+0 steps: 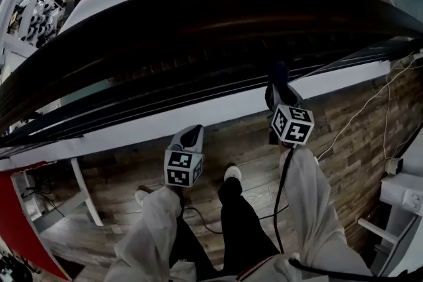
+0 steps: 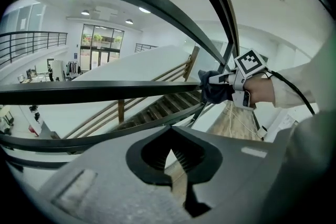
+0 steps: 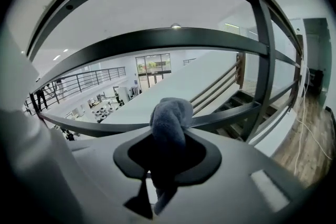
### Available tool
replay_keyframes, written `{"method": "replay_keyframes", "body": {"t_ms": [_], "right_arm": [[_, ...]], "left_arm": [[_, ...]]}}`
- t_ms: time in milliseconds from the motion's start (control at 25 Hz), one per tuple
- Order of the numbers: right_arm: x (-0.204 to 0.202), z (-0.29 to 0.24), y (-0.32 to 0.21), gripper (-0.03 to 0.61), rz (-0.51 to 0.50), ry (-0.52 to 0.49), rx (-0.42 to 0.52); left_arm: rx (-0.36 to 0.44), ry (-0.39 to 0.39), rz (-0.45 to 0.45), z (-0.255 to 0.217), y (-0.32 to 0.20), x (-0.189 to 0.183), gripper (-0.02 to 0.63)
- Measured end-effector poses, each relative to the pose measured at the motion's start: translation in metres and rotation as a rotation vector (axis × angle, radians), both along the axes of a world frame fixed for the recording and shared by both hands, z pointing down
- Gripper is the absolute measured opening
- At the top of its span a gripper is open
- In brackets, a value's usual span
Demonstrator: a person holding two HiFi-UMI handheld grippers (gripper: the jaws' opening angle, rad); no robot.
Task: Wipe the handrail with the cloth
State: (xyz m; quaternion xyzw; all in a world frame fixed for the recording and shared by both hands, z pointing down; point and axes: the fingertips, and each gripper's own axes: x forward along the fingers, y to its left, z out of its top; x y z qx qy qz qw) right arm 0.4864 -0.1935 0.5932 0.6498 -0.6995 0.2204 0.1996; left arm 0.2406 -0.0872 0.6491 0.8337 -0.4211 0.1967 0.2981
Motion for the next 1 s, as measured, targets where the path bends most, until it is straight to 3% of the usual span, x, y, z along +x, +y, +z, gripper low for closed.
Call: {"method": "replay_keyframes", "body": {"t_ms": [400, 640, 1000], "right_arm": [[-0.242, 0.012, 0.045, 0.083, -0.185, -0.052, -0.082], [-0.387, 0.035, 0.058, 0.083, -0.362, -0.064, -0.135], [-0.561, 0.069, 0.099, 0.083, -0.559, -0.066, -0.216]], "left_arm": [[-0.013, -0.034, -0.201, -0.010, 0.044, -0.202, 0.003], [-0.048, -0.053, -0.407, 0.000, 0.087, -0.330, 0.003], [-0.096, -0.057, -0.625, 0.024, 0.138, -0.478, 0.003]]}}
